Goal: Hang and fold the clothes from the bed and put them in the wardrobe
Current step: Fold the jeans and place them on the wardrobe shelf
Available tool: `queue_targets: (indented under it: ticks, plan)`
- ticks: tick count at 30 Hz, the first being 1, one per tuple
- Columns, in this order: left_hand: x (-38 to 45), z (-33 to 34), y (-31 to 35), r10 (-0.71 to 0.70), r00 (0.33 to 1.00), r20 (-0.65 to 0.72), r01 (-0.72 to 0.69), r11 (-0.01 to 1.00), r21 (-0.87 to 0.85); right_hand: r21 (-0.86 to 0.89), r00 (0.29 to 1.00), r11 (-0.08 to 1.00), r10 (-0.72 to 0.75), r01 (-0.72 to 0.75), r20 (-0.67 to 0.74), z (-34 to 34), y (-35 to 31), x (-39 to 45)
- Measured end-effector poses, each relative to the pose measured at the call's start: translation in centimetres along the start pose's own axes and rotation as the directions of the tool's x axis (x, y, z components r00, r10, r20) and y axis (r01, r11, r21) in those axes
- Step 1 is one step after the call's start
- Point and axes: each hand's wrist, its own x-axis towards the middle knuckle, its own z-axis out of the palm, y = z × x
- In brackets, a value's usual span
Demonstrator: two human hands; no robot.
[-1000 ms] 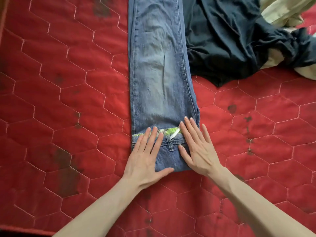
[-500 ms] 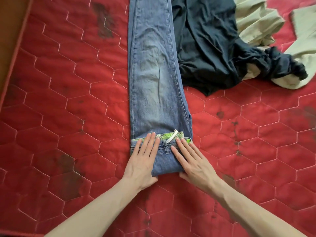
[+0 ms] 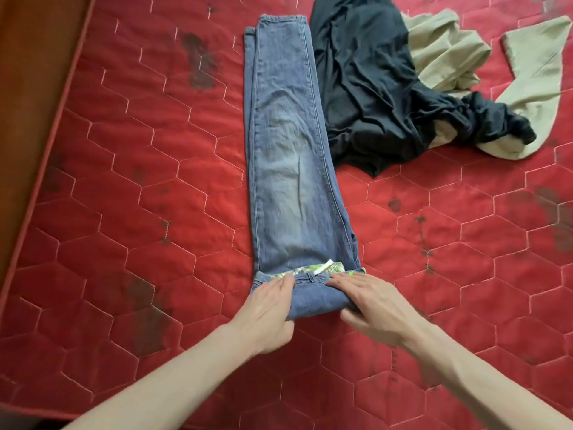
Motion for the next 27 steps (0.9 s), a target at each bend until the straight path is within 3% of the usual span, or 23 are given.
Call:
queue_targets:
  ticks: [3,5,7,10,13,15,17,19,22,27]
  plan:
    - [0.2,-2.6,-0.5,0.025,0.977,0.211,-0.012,0.998,-0.063,0.105,0.994,0.989,0.100,-0.104,0.045,-1.5,-0.3,-1.3]
    - [0.4,-3.5,-1.8,0.046,0.974,0.224,-0.023,0.994,-0.105,0.251,0.983,0.952,0.181,-0.177,0.007,-1.5,0.1,-1.8]
    - [0.8,-4.1,-3.2,-0.012,0.976,0.217,0.058,0.977,-0.206,0.456,0.958,0.857,0.286,-0.241,-0.032,-1.2,0.5,-1.8]
    - [1.5,-4.6,-5.3,-0.116,0.988,0.099,0.148,0.882,-0.446,0.630,0.866,0.729,0.469,-0.269,-0.173,-0.3,0.2,-0.4]
    - [2.3,-3.9,-6.4,-0.307,0.950,-0.066,0.169,0.677,-0.717,0.765,0.774,0.595,0.596,-0.248,-0.213,0.3,-0.3,2.0]
    - [3.1,-3.1,-6.7,-0.497,0.853,-0.162,0.118,0.485,-0.866,0.767,0.783,0.593,0.587,-0.246,-0.203,0.8,-0.4,3.7]
    - [3.9,-2.2,-7.1,-0.637,0.755,-0.155,0.078,0.322,-0.943,0.739,0.762,0.620,0.604,-0.265,-0.234,1.2,-0.1,5.5]
    - [4.3,-1.3,-7.3,-0.656,0.748,-0.102,0.073,0.234,-0.970,0.711,0.736,0.641,0.623,-0.288,-0.264,1.5,0.6,7.0]
    - [4.6,-0.3,-7.1,-0.597,0.791,-0.132,0.099,0.338,-0.936,0.634,0.722,0.685,0.634,-0.359,-0.276,1.9,1.9,8.7]
    - [6.6,-0.5,-6.7,-0.533,0.787,-0.310,0.083,0.589,-0.804,0.452,0.670,0.760,0.638,-0.467,-0.379,2.8,3.6,10.2]
